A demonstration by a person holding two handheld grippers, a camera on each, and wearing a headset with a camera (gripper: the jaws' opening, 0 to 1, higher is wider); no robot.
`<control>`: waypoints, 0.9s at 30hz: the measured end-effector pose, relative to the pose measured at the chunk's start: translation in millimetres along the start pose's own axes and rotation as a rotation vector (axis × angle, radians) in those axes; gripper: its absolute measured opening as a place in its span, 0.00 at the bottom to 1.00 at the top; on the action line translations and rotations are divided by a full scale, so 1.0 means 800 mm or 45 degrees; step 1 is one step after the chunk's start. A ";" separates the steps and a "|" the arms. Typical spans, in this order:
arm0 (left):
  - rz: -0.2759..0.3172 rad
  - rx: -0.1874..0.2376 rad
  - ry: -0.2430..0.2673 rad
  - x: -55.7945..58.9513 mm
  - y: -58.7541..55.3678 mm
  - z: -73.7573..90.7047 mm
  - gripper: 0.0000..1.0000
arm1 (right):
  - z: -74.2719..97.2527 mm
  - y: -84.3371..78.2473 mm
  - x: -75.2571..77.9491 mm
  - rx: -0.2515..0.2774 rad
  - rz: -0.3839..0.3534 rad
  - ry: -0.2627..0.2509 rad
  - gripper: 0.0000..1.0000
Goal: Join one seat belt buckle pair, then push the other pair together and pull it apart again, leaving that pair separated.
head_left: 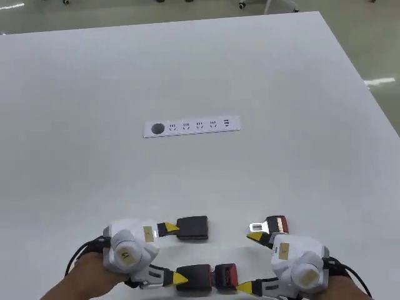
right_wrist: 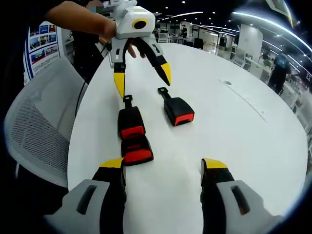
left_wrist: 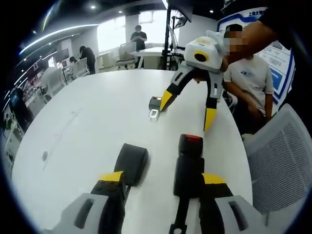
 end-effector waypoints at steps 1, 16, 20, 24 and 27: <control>-0.006 -0.004 0.007 -0.006 0.001 0.002 0.63 | 0.006 -0.001 0.008 0.000 -0.008 -0.002 0.60; -0.027 -0.038 -0.044 -0.067 0.002 -0.029 0.64 | 0.023 -0.029 0.101 -0.006 -0.096 0.020 0.60; -0.030 -0.058 -0.077 -0.072 -0.005 -0.043 0.65 | 0.016 -0.037 0.109 -0.022 -0.095 0.050 0.60; -0.018 -0.085 -0.109 -0.074 -0.016 -0.054 0.65 | 0.010 -0.046 0.111 -0.052 -0.099 0.089 0.60; -0.024 -0.094 -0.107 -0.079 -0.020 -0.059 0.65 | 0.007 -0.049 0.114 -0.044 -0.108 0.107 0.59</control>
Point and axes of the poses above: the centre of the closed fingertips' face, and the gripper's own axes: z roughly backward along the fingers, x roughly to its right, y roughly out of its top, the point moved 6 cm from there along z, roughly backward along the fingers, and after that the axes turned 5 degrees about -y, right-handed, at the moved point
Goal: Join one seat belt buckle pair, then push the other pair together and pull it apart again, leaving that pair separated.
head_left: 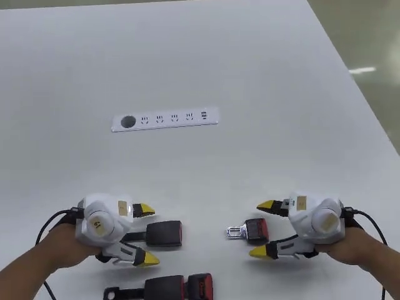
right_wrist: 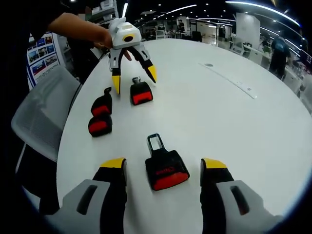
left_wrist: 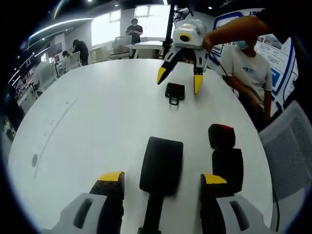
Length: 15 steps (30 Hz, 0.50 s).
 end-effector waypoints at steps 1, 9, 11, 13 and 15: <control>0.001 0.002 -0.002 -0.001 0.000 -0.001 0.65 | -0.003 -0.003 0.001 -0.010 -0.001 0.015 0.59; -0.043 0.007 -0.033 -0.003 -0.002 -0.016 0.62 | -0.011 -0.013 0.004 -0.048 0.034 0.053 0.58; -0.007 0.008 -0.029 -0.005 -0.003 -0.016 0.60 | -0.012 -0.016 0.005 -0.057 0.031 0.064 0.58; -0.025 -0.005 -0.032 -0.005 -0.002 -0.015 0.58 | -0.012 -0.018 0.008 -0.064 0.046 0.057 0.57; -0.041 -0.015 -0.036 -0.004 -0.003 -0.014 0.55 | -0.012 -0.018 0.009 -0.061 0.039 0.063 0.57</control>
Point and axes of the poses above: the centre of the closed fingertips' face, and the gripper's own axes: z roughly backward along the fingers, x roughly to its right, y roughly out of its top, the point moved 6 cm from there along z, roughly backward along the fingers, and after that the axes turned 5 degrees about -y, right-handed, at the moved point
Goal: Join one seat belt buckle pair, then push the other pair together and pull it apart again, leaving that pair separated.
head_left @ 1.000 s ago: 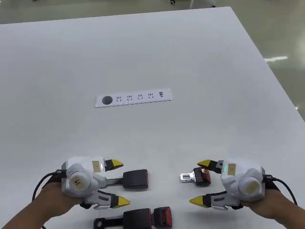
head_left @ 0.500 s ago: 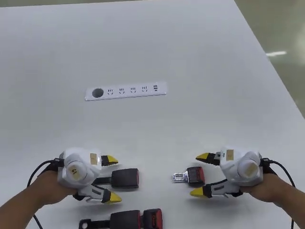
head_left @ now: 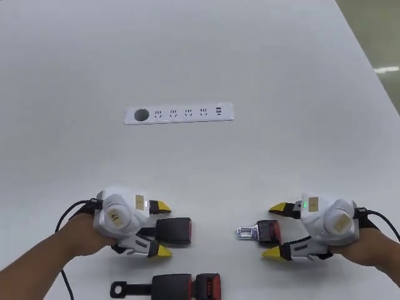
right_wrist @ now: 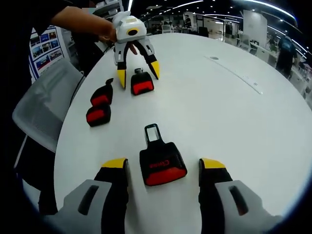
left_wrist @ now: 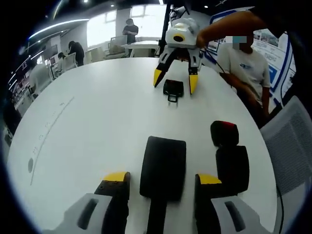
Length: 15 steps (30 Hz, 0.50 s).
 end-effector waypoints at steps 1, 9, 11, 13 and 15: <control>-0.001 0.005 0.001 0.000 0.000 0.001 0.55 | 0.000 0.001 0.000 0.000 0.009 0.001 0.57; -0.038 -0.012 0.017 -0.004 -0.003 0.002 0.49 | -0.005 0.006 -0.005 -0.004 0.063 0.012 0.54; -0.063 -0.021 0.014 -0.004 0.000 0.001 0.48 | -0.006 0.008 -0.006 -0.010 0.081 0.014 0.54; -0.074 -0.029 0.018 -0.004 0.001 0.000 0.46 | -0.008 0.011 -0.006 -0.016 0.102 0.016 0.53; -0.088 -0.040 0.036 -0.007 0.001 0.001 0.42 | -0.009 0.011 -0.006 -0.028 0.126 0.013 0.52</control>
Point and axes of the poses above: the centre of the closed fingertips' face, and the gripper's own axes: z roughly backward along the fingers, x roughly to its right, y roughly out of its top, the point moved 6 cm from there along z, roughly backward along the fingers, and after that the axes turned 5 degrees about -y, right-handed, at the moved point
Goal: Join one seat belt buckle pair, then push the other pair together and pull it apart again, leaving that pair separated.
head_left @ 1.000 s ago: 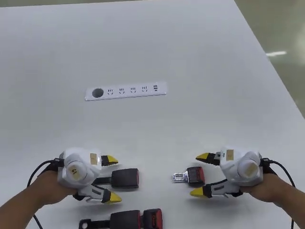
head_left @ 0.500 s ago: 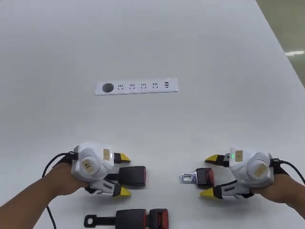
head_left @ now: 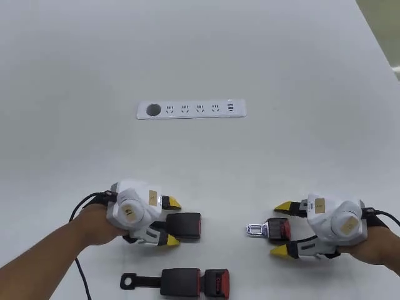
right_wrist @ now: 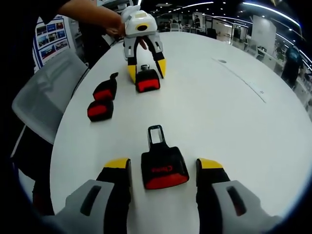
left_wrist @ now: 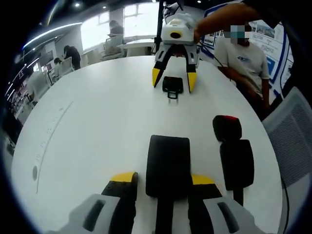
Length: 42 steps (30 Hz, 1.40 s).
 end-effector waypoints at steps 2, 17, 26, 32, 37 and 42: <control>-0.014 -0.003 -0.012 0.002 0.001 0.000 0.42 | 0.000 0.000 0.000 -0.010 0.016 -0.002 0.50; -0.070 -0.016 -0.057 0.008 0.001 0.003 0.34 | -0.003 0.001 0.004 -0.064 0.098 -0.033 0.36; -0.075 -0.025 -0.079 0.008 -0.002 0.004 0.33 | -0.002 0.005 0.001 -0.120 0.079 -0.027 0.35; -0.074 -0.033 -0.083 0.006 -0.005 0.003 0.33 | 0.000 0.003 0.001 -0.102 0.088 -0.034 0.34; -0.069 -0.033 -0.083 0.003 -0.005 0.002 0.33 | 0.001 0.004 0.002 -0.089 0.073 -0.047 0.34; -0.065 -0.038 -0.085 0.001 -0.003 0.001 0.33 | -0.003 -0.001 0.006 -0.079 0.069 -0.049 0.35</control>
Point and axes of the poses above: the centre of the closed fingertips' face, and the gripper's own axes: z roughly backward along the fingers, x roughly to its right, y roughly out of its top, the point moved 6 cm from there along z, roughly backward along the fingers, and after that the axes turned 5 degrees about -y, right-handed, at the moved point
